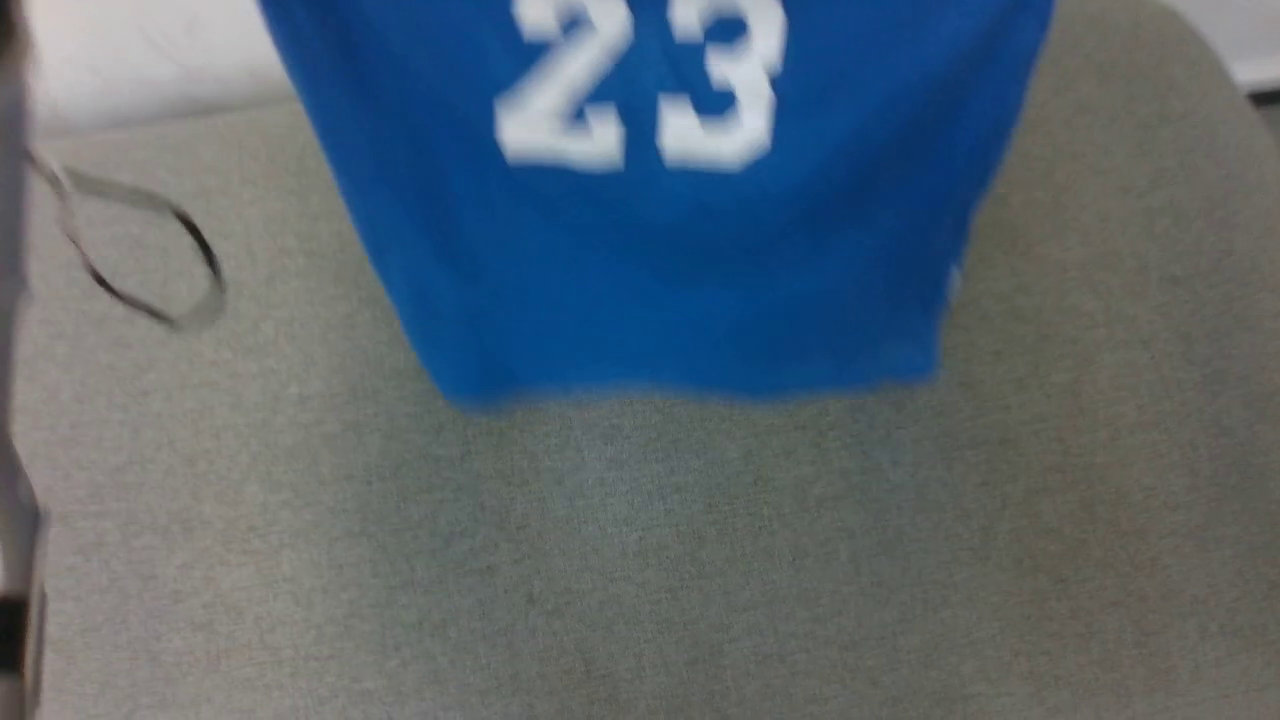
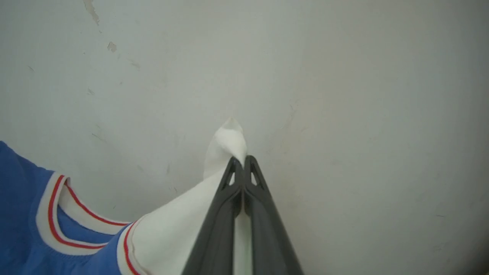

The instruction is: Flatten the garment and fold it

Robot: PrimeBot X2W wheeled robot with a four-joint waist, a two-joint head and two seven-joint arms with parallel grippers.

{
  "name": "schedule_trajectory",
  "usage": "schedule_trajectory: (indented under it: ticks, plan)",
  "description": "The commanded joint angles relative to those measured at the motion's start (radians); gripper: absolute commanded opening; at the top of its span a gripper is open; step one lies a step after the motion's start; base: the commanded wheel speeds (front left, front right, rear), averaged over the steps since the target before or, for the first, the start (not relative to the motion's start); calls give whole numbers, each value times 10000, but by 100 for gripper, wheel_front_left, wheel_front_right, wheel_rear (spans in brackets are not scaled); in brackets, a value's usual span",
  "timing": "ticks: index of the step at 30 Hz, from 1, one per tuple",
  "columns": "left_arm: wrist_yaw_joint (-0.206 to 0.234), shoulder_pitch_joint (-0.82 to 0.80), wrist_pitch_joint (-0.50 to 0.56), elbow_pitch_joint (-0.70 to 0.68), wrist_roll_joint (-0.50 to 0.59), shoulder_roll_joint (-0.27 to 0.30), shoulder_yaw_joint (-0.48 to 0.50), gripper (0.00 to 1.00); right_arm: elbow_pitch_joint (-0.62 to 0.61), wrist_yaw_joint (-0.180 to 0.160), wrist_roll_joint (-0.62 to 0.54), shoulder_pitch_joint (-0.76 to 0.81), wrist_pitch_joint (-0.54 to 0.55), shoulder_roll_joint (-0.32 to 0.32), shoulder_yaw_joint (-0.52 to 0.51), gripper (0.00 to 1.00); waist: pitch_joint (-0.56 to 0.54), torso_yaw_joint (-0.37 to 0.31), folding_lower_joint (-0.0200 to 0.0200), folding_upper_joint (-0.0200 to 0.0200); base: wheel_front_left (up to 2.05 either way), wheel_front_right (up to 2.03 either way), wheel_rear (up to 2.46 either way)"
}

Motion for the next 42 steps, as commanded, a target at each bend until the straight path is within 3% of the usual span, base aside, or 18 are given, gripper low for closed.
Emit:
schedule_trajectory:
  ticks: [1, 7, 12, 18, 24, 29, 32, 37, 42]
  plan:
    - [-59, -815, -397, 467, 224, -170, 52, 0, 501, -7, -232, -741, -436, 20, 97, 0, 1081, 70, -4, 0, 0, 0, 0]
    - [-205, -2888, -1948, 1815, 729, -665, 156, 0, 2308, -7, -1012, -2987, -2231, -163, 655, 0, 1876, 289, -4, 0, 0, 0, 0]
    - [-411, -3655, -3048, 2510, 910, -872, 207, 0, 3288, -7, -1546, -4177, -3583, -889, 1616, 0, 2667, 592, -4, 0, 0, 0, 0]
    - [-1417, -3602, -4116, 3099, 665, -991, 88, 0, 4273, -7, -1367, -4478, -4688, -1535, 2458, 0, 3789, 944, -4, 0, 0, 0, 0]
    - [-2248, -2792, -4797, 3405, 172, -1002, 131, 0, 4580, -7, -369, -4058, -5483, -1768, 3405, 0, 4173, 1064, -4, 0, 0, 0, 0]
    - [-2865, -1759, -5097, 2669, -292, -845, 203, 0, 3671, -7, 1080, -3199, -5840, -2182, 4014, 0, 3987, 1011, -4, 0, 0, 0, 0]
    - [-3018, -658, -5046, 1715, -551, -647, 204, 0, 2588, -7, 2018, -2180, -5805, -2620, 4045, 0, 3632, 995, -4, 0, 0, 0, 0]
    - [-2584, 1911, -4803, -410, -1120, -244, 534, 0, 405, -7, 3030, 545, -5298, -3355, 3362, 0, 2846, 970, -4, 0, 0, 0, 0]
    - [-1794, 5007, -4823, -2417, -1472, 162, 1027, 0, -1669, -7, 3343, 3885, -4601, -3208, 2026, 0, 2039, 855, -4, 0, 0, 0, 0]
